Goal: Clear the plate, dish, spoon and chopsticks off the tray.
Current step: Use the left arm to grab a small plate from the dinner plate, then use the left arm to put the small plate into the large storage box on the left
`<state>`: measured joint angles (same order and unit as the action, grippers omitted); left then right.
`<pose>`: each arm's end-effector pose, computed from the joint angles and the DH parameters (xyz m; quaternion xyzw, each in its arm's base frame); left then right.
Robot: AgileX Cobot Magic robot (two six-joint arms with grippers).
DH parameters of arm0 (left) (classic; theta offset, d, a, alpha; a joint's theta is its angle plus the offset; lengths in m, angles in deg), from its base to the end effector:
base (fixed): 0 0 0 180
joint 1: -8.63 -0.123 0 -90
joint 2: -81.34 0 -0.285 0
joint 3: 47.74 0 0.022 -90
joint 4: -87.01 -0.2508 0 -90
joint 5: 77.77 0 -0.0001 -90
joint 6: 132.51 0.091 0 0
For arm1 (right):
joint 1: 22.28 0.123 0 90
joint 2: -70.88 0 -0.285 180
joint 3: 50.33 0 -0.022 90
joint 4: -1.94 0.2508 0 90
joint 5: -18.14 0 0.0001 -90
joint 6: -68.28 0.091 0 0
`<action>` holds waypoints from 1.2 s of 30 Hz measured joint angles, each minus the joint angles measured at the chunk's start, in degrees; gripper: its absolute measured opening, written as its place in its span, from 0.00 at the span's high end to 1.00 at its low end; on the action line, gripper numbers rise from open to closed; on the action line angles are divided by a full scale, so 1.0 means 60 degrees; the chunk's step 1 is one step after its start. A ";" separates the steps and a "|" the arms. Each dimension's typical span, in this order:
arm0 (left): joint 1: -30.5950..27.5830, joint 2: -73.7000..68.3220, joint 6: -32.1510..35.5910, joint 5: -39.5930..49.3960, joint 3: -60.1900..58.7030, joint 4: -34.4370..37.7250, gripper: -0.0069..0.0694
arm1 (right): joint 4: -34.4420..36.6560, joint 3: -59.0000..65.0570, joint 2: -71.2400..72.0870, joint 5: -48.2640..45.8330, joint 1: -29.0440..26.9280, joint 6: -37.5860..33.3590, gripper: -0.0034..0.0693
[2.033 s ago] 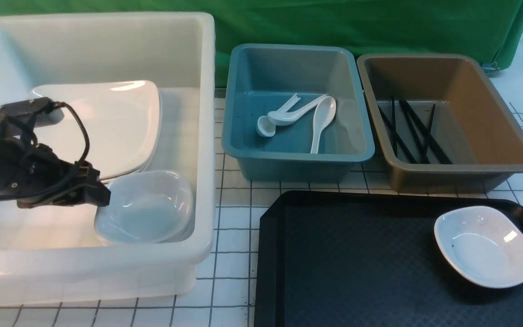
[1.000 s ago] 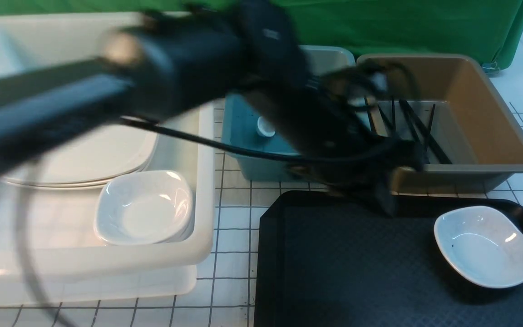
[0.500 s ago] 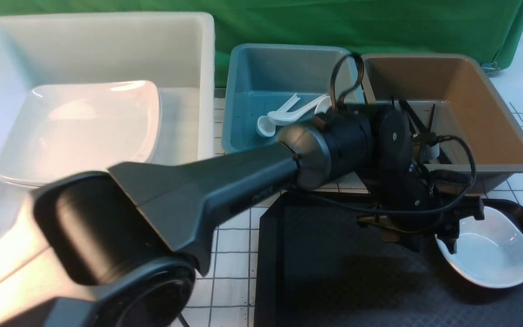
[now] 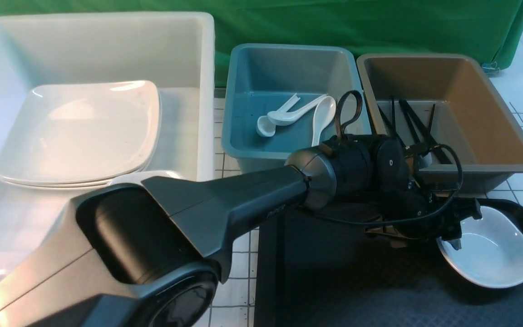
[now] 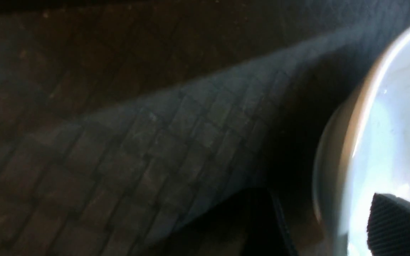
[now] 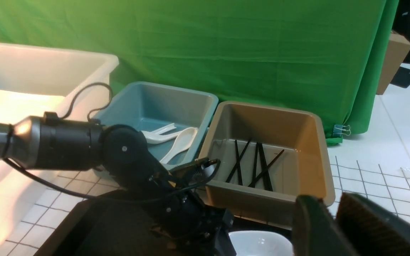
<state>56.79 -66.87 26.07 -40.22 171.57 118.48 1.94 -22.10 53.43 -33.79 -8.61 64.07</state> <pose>0.3383 -0.4213 0.1445 0.0592 0.9332 -0.3394 0.1024 -0.0171 -0.0042 0.3873 -0.1169 0.7433 0.0543 0.6564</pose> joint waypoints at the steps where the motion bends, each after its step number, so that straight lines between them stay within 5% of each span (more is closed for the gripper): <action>1: 0.0000 -0.0047 0.0000 -0.0263 0.0007 0.0117 0.45 | 0.0000 0.0000 0.0000 0.0000 0.0000 0.0000 0.78; 6: 0.0000 -0.0190 0.0000 -0.0743 0.0007 0.0396 0.58 | 0.0000 0.0000 0.0000 -0.0007 0.0000 0.0000 0.78; 12: 0.0000 -0.0196 0.0239 -0.0424 0.0018 0.0647 0.87 | 0.0000 0.0000 0.0000 -0.0007 0.0000 0.0000 0.77; 24: -0.0700 0.3595 0.2550 0.1483 0.0613 -0.1454 0.90 | 0.0000 0.0000 0.0000 -0.0010 0.0000 0.0000 0.75; 30: -0.2841 0.6266 0.2742 0.4418 0.0688 -0.3326 0.90 | 0.0000 0.0000 0.0000 -0.0010 0.0000 0.0050 0.75; 36: -0.6371 0.7603 0.3938 0.5296 -0.1046 -0.1783 0.90 | 0.0000 0.0000 0.0000 0.0035 0.0000 0.0187 0.75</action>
<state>18.57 -21.25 49.69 -8.44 165.30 107.78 1.94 -22.10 53.43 -33.58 -8.61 65.19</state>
